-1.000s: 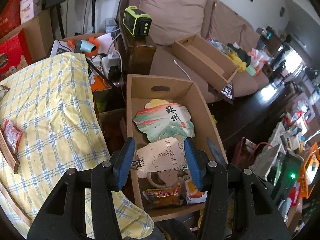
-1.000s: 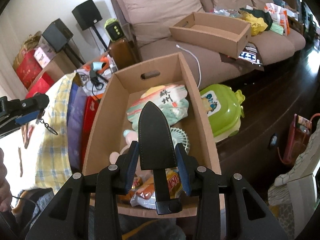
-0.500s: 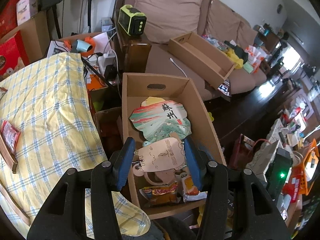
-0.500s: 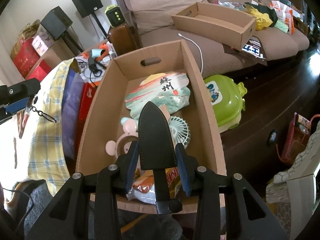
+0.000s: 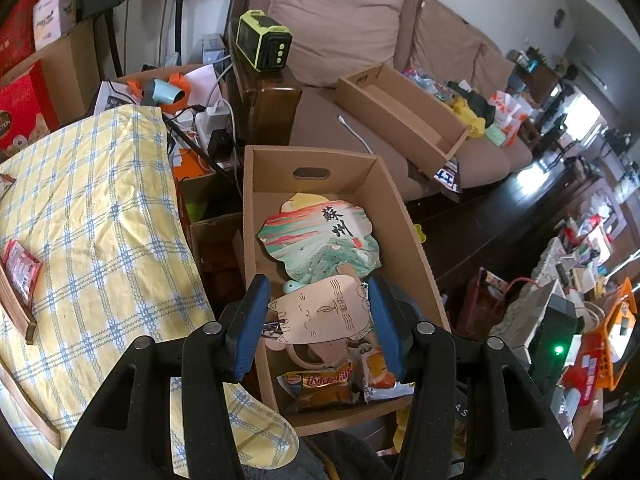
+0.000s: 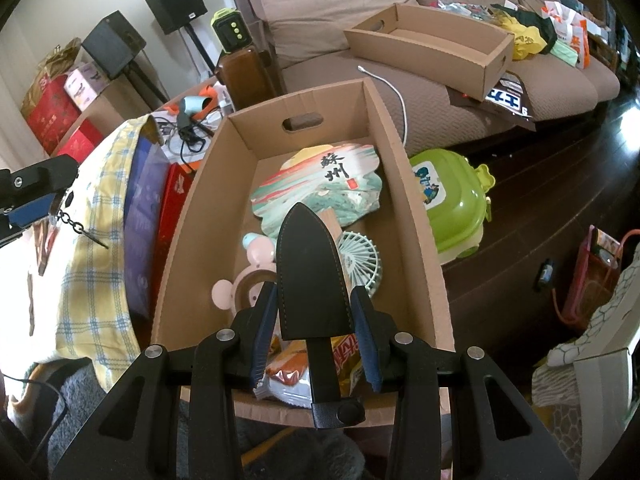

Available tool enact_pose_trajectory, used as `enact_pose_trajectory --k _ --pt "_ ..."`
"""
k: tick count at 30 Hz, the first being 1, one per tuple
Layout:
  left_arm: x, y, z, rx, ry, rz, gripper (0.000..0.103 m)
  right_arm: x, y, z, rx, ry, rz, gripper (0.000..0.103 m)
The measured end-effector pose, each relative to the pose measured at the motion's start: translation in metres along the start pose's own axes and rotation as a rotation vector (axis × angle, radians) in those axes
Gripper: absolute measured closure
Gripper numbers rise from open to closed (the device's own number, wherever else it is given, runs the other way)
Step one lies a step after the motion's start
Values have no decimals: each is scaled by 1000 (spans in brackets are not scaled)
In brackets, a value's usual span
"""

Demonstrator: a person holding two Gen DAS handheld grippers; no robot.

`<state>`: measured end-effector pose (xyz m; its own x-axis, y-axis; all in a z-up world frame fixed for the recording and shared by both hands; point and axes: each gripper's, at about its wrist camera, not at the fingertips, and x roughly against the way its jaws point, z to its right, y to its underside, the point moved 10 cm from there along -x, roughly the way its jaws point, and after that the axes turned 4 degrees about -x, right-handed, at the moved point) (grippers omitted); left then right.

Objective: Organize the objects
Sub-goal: 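Lower the black sheath into the box and open the right gripper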

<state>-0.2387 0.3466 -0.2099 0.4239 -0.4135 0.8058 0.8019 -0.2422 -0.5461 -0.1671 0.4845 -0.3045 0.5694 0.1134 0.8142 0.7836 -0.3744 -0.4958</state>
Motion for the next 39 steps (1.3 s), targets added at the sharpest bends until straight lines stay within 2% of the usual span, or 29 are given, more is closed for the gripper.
enact_pose_trajectory --k 21,27,29,31,32,33,39 --pt "0 1 -2 6 0 -9 55 -2 4 -4 7 -1 -9 65" --pt "-4 4 -3 7 -6 -17 55 -13 4 -11 63 8 -35 65" --pt "-4 4 -4 3 -11 -12 55 -17 14 -22 127 -32 -56 65" --pt "-5 4 -5 21 -6 -15 55 -18 19 -16 73 -12 -73 65" --pt "-6 4 -5 25 -4 -18 55 -16 20 -18 66 -35 -72 65" --pt "-6 4 -5 22 -6 -21 55 -16 21 -22 81 -58 -70 65" --pt "-12 5 -1 2 -6 -34 55 -28 29 -18 116 -32 -120 65"
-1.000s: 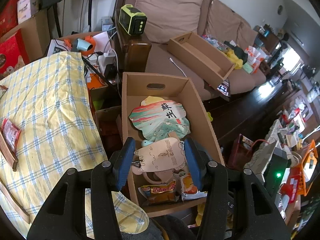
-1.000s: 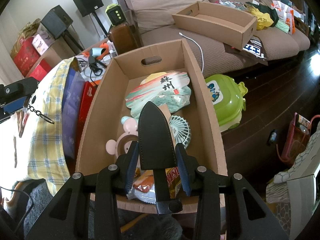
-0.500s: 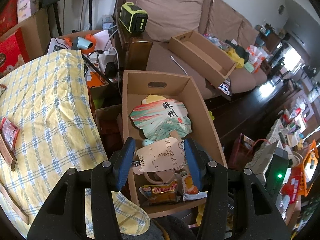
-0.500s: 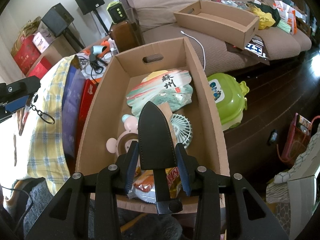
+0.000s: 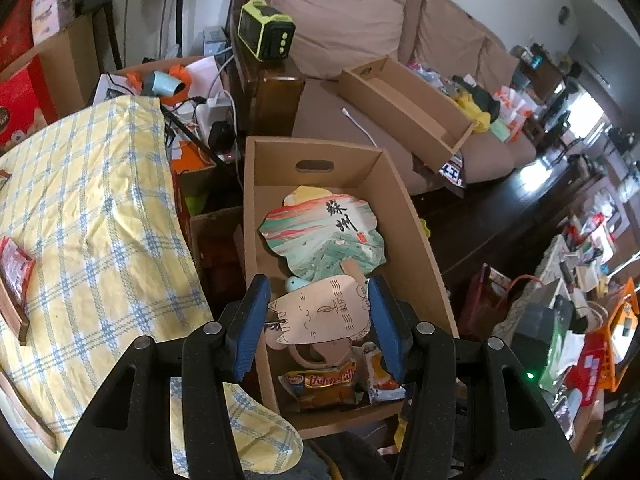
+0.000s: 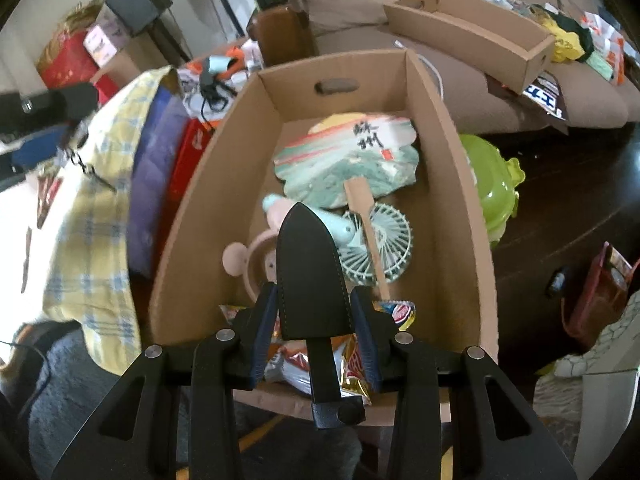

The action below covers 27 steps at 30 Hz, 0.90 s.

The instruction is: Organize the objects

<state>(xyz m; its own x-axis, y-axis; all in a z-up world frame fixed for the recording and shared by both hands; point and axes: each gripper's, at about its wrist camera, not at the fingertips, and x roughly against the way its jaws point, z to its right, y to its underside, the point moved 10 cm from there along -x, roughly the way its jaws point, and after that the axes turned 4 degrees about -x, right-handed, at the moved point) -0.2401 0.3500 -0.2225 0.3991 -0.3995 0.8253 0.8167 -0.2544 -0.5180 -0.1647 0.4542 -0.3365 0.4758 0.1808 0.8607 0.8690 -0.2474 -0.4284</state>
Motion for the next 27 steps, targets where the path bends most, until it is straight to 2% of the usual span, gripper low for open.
enact_pose_trajectory --k 8,13,15,19,25,27 --pt "-9 6 -1 -10 -4 -21 55 -12 2 4 1 12 -31 67" --pt "-16 5 1 -17 -5 -35 55 -6 -4 14 -50 15 5 67" --pt "-18 4 3 -15 1 -39 55 -1 -6 19 -96 1 14 65" --pt "-25 1 12 -29 9 -54 55 10 -15 25 -149 -4 66 54" --pt "-55 10 31 -103 -27 -115 55 23 -24 43 -235 12 121 51" --pt "-61 15 40 -109 -3 -137 55 22 -23 46 -250 14 119 51"
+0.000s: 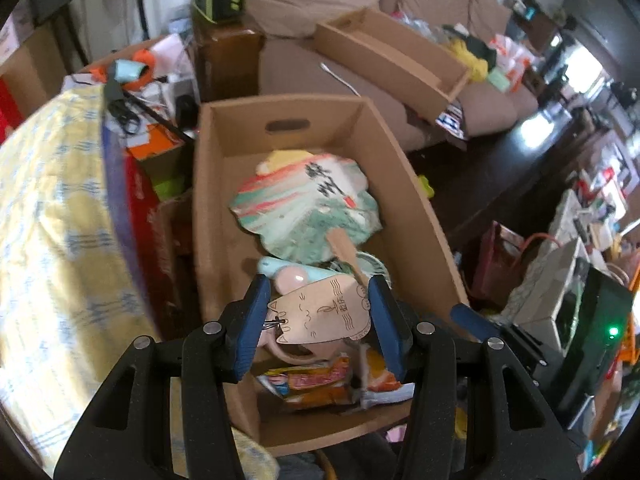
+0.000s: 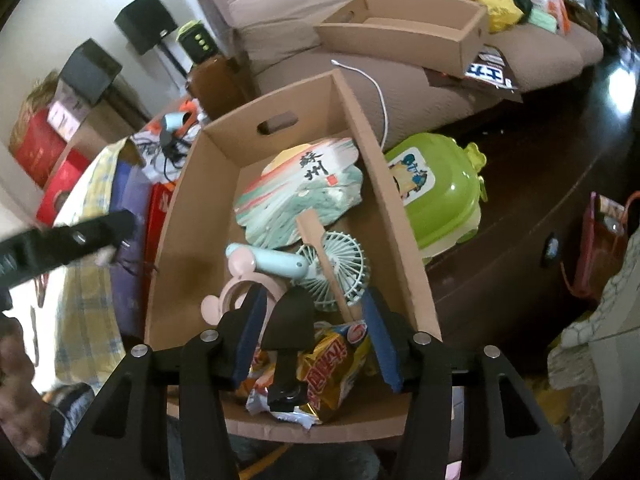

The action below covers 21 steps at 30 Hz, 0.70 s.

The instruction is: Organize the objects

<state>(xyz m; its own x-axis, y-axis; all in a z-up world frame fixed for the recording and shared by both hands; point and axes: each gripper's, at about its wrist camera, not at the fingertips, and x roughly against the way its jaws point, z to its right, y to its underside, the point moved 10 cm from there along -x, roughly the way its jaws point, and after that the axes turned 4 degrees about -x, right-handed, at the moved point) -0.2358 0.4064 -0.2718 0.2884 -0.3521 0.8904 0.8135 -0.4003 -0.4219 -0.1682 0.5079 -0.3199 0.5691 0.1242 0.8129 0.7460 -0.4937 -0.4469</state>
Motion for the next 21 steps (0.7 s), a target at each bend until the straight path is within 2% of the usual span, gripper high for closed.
enact_pose_trajectory --k 6,8,9,13,18,21 --pt "-13 10 4 12 2 -63 55 0 -1 9 -8 35 2 51" --pt "-13 12 -3 25 -9 -82 49 0 -1 10 -13 36 2 51" --pt "-12 12 -5 27 -13 -85 42 0 -1 11 -16 35 3 51" --pt "4 7 -15 7 -40 -50 30 0 -1 12 -8 49 2 51" --pt "33 10 -27 -38 -57 -18 26 2 -1 11 -1 57 11 51" --pt "60 18 -49 -24 -68 16 26 3 -1 11 -5 57 16 51"
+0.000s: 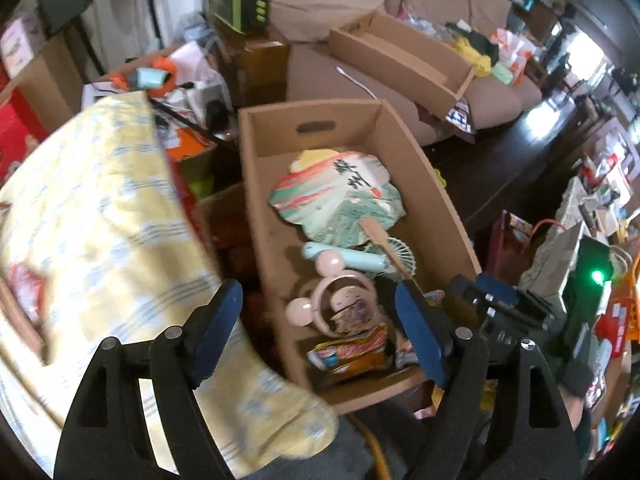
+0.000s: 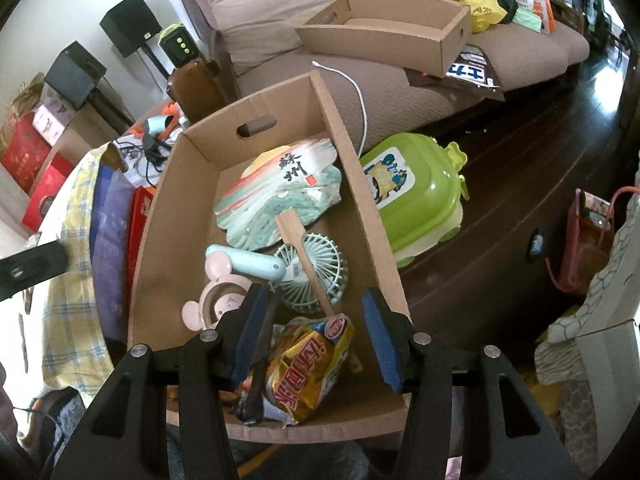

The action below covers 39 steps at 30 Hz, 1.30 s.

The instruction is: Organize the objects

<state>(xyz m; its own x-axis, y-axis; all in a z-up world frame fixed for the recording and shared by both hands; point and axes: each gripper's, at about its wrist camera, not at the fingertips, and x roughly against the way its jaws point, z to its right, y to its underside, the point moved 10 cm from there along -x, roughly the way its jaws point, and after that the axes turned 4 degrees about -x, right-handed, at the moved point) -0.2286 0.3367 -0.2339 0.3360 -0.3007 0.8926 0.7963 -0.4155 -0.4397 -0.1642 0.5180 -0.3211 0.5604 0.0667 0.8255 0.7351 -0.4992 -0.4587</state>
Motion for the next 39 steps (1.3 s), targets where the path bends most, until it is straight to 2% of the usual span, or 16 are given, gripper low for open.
enact_pose_trajectory --k 5,6,10,14,15,17,21,25,27,29,32,35,39 --pt "48 26 -54 69 -23 29 26 -1 2 -1 16 12 -8 51" --pt "61 36 -74 100 -41 36 25 0 2 -2 20 14 -8 51" --pt "101 77 -163 231 -176 67 21 2 2 -7 31 12 -4 51" --pt "115 127 -248 368 -277 50 21 1 3 -25 16 -62 -31 50" --pt "114 141 -266 419 -285 32 21 2 3 -33 22 -76 -33 50" --pt "111 156 -286 494 -249 21 21 5 4 -48 49 -89 -29 50" --pt "106 161 -294 496 -216 23 21 15 12 -83 86 -153 -65 49" --pt "97 159 -297 503 -190 32 21 50 18 -126 177 -204 -73 49" --pt "98 163 -300 537 -187 43 21 68 31 -175 339 -250 -100 56" --pt "100 169 -306 573 -180 60 26 76 45 -210 465 -268 -110 72" --pt "101 177 -311 557 -180 69 29 70 72 -271 615 -272 -152 85" --pt "105 186 -315 553 -187 78 29 55 95 -313 715 -267 -183 90" --pt "106 194 -324 575 -165 86 29 28 120 -357 796 -270 -234 92"
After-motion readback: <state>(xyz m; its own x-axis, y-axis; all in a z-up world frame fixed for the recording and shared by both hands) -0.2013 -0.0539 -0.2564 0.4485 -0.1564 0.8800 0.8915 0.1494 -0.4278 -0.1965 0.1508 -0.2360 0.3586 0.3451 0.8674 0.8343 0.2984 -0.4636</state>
